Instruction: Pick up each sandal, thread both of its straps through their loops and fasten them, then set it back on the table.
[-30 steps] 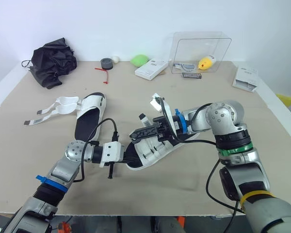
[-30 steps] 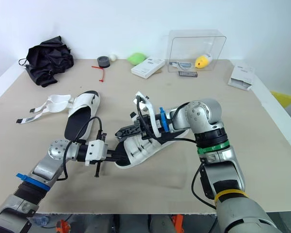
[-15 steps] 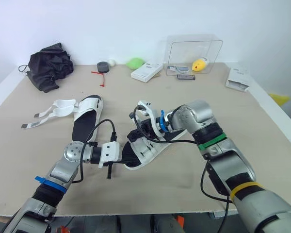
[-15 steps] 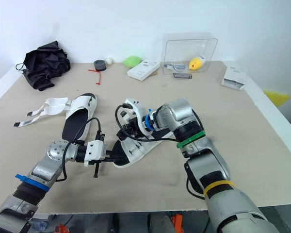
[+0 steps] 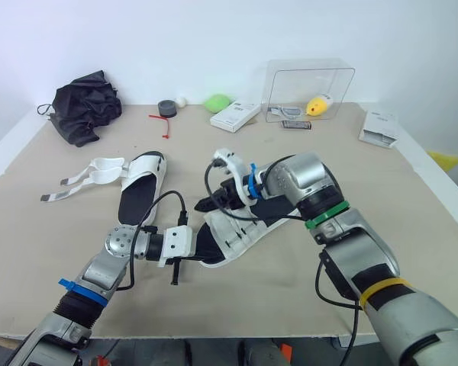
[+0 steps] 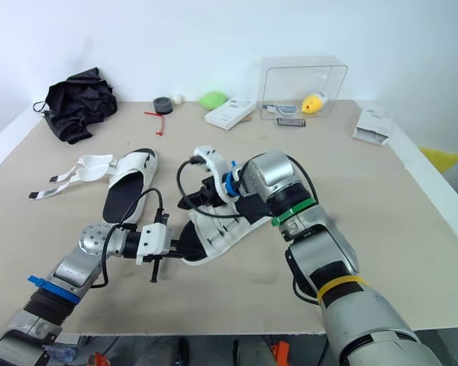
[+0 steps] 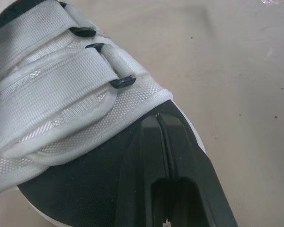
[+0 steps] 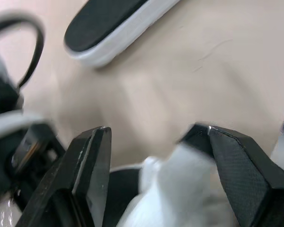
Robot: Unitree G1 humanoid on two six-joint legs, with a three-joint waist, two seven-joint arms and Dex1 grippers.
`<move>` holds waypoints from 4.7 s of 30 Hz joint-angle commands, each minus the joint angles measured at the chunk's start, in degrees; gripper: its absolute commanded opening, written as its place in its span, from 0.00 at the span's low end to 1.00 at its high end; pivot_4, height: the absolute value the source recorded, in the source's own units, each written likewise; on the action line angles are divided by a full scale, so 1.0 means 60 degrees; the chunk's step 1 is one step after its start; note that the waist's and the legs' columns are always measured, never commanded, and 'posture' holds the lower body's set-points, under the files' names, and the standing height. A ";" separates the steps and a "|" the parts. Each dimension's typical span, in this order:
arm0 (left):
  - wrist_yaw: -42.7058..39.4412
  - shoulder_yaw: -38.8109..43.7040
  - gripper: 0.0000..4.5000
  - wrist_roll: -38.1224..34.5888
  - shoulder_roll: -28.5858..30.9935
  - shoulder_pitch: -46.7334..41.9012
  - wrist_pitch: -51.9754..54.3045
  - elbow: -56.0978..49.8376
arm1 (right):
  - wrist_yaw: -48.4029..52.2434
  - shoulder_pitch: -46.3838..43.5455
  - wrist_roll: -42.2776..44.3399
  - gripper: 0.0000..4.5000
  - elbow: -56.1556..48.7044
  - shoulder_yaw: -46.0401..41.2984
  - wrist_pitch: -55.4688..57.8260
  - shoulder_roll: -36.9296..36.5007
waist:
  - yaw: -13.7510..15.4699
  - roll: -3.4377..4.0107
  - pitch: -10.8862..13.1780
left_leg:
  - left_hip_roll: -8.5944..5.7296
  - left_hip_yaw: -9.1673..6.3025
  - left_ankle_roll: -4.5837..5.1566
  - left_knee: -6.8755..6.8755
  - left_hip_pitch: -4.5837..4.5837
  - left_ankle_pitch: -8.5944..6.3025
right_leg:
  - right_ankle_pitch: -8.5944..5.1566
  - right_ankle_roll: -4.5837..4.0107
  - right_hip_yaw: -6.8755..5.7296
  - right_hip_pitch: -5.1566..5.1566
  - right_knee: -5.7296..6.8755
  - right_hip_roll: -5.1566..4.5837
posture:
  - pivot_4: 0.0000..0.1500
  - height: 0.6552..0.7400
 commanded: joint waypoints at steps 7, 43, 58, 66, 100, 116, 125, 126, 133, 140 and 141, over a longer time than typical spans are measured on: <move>-0.0062 0.0161 0.00 -0.0853 -0.0430 0.0140 0.1553 -0.0290 | 0.2621 0.0316 0.1440 0.81 -0.2728 -0.1994 0.0011 -0.2250 | 0.0095 0.0018 0.0035 | -0.0062 -0.0025 -0.0007 0.0001 -0.0119 -0.0026 | -0.0036 0.0058 -0.0016 -0.0075 -0.0007 -0.0058 | 1.00 1.00; 0.0896 0.5134 0.00 -0.6187 0.2235 0.0885 0.7472 -0.5177 | 0.4845 0.5607 0.1371 0.81 -0.6769 -0.1315 -0.2549 -0.4897 | 0.0082 -0.0085 0.0449 | -0.0052 -0.0114 -0.0101 0.0050 -0.0253 0.0009 | -0.0018 0.0048 -0.0096 -0.0168 0.0009 -0.0048 | 1.00 1.00; 0.1720 0.5203 0.00 -0.5562 0.1986 0.1123 0.6881 -0.4485 | 0.3201 0.5902 0.1768 0.02 -0.6857 -0.2246 -0.1890 -0.4172 | 0.0144 -0.0087 0.0450 | -0.0039 -0.0142 -0.0206 0.0051 -0.0249 0.0071 | 0.0018 0.0028 -0.0121 -0.0166 0.0029 -0.0023 | 1.00 1.00; 0.1571 0.4646 0.00 -0.5304 0.1702 0.0497 0.6652 -0.4026 | 0.1896 0.6592 0.2479 0.02 -0.8037 -0.3565 -0.1289 -0.4209 | 0.0208 -0.0088 0.0450 | -0.0039 -0.0137 -0.0218 0.0055 -0.0252 0.0079 | 0.0030 0.0037 -0.0119 -0.0164 0.0029 -0.0021 | 1.00 1.00; 0.1256 0.3773 0.00 -0.5039 0.0935 -0.0303 0.6465 -0.3411 | -0.6582 0.5262 0.0289 0.22 -0.8158 -0.5580 0.0108 -0.1096 | 0.0047 -0.0086 0.0448 | -0.0005 -0.0057 -0.0255 0.0066 -0.0232 0.0115 | 0.0094 0.0026 -0.0049 -0.0179 0.0058 0.0044 | 1.00 1.00; 0.2269 0.4618 0.00 -0.5332 0.1254 -0.0171 0.7334 -0.3172 | -0.1958 0.5577 0.4432 0.72 -0.9664 -0.7485 0.1245 -0.3981 | -0.0006 -0.0088 0.0447 | -0.0009 -0.0068 -0.0245 0.0061 -0.0232 0.0109 | 0.0105 0.0046 -0.0034 -0.0173 0.0030 0.0051 | 1.00 1.00; 0.5526 0.5414 0.00 -0.4718 0.0544 -0.0137 0.8164 -0.2551 | -0.1021 0.5976 0.5562 0.72 -1.1237 -0.5878 0.0005 -0.3542 | -0.0010 -0.0089 0.0447 | 0.0007 -0.0078 -0.0225 0.0071 -0.0223 0.0127 | 0.0117 0.0068 -0.0035 -0.0169 0.0034 0.0067 | 1.00 1.00; 0.5811 0.5446 0.00 -0.4735 0.0360 0.0027 0.8228 -0.2790 | -0.0967 0.6051 0.5581 0.72 -1.1268 -0.5725 -0.0123 -0.3508 | -0.0008 -0.0090 0.0446 | 0.0006 -0.0077 -0.0226 0.0072 -0.0226 0.0128 | 0.0118 0.0070 -0.0034 -0.0169 0.0035 0.0061 | 1.00 1.00; 0.7200 0.5579 0.00 -0.4769 -0.0468 0.0542 0.8695 -0.3537 | -0.0906 0.6325 0.5017 0.72 -1.0902 -0.4828 -0.1015 -0.3548 | 0.0002 -0.0100 0.0448 | -0.0022 -0.0073 -0.0228 0.0103 -0.0251 0.0128 | 0.0141 0.0093 -0.0027 -0.0169 0.0029 0.0001 | 1.00 1.00; 0.7606 0.5833 0.49 -0.5191 -0.0540 0.0246 0.9169 -0.3681 | -0.0913 0.6270 0.5175 0.74 -1.0708 -0.4698 -0.1349 -0.3550 | 0.0001 -0.0100 0.0448 | -0.0015 -0.0074 -0.0228 0.0158 -0.0257 0.0128 | 0.0164 0.0096 -0.0027 -0.0160 0.0031 0.0027 | 1.00 1.00; 0.7616 0.5807 0.58 -0.5136 -0.0504 0.0201 0.9156 -0.3665 | -0.0921 0.6270 0.5187 0.74 -1.0705 -0.4680 -0.1375 -0.3550 | 0.0001 -0.0101 0.0448 | -0.0016 -0.0073 -0.0228 0.0163 -0.0257 0.0128 | 0.0170 0.0092 -0.0027 -0.0159 0.0031 0.0033 | 1.00 1.00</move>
